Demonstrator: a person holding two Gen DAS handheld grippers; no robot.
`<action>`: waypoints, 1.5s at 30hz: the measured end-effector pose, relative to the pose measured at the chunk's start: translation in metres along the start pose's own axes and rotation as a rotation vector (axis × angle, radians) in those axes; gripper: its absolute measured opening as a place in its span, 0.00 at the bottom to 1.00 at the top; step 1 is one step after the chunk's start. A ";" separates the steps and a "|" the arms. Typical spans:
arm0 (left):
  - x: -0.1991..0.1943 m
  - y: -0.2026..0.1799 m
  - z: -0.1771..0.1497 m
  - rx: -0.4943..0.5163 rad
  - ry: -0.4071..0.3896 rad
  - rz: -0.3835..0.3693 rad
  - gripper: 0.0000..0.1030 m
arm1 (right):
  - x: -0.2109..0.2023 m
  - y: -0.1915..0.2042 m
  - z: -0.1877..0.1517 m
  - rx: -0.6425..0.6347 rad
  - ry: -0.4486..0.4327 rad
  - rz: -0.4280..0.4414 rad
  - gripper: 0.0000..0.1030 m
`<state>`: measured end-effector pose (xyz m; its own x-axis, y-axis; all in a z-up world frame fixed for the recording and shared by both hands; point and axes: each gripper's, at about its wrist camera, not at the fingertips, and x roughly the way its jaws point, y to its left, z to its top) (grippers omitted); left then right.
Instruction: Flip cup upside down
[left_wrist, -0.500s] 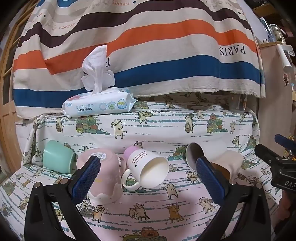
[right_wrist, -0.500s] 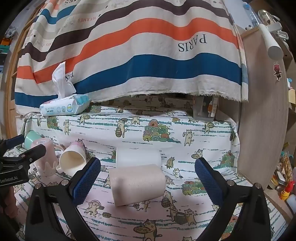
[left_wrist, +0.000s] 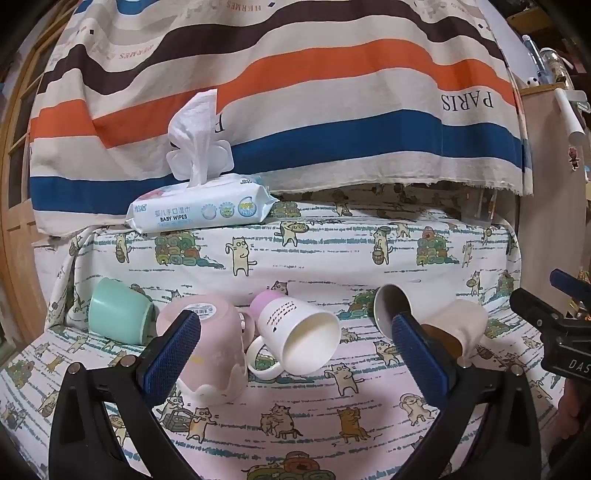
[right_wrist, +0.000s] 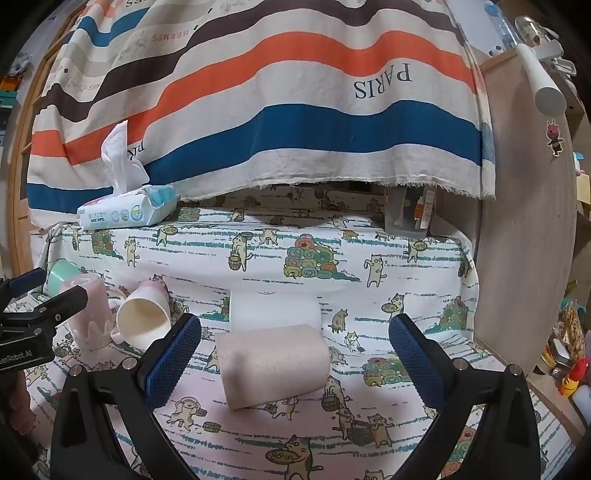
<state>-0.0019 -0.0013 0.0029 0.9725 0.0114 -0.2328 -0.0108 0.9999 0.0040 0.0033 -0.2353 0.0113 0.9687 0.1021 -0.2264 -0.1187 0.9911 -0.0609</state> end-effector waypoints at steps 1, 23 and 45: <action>-0.001 0.000 -0.001 0.002 -0.006 -0.001 1.00 | 0.000 0.000 0.000 0.000 0.000 0.000 1.00; -0.006 -0.001 -0.001 0.004 -0.024 -0.035 1.00 | 0.000 0.002 0.001 0.000 0.007 0.004 1.00; -0.001 0.000 -0.002 0.000 -0.003 0.002 1.00 | -0.006 0.005 0.000 -0.018 -0.015 -0.020 1.00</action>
<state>-0.0031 -0.0015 0.0012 0.9732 0.0137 -0.2296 -0.0131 0.9999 0.0042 -0.0031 -0.2309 0.0124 0.9741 0.0836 -0.2101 -0.1028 0.9913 -0.0826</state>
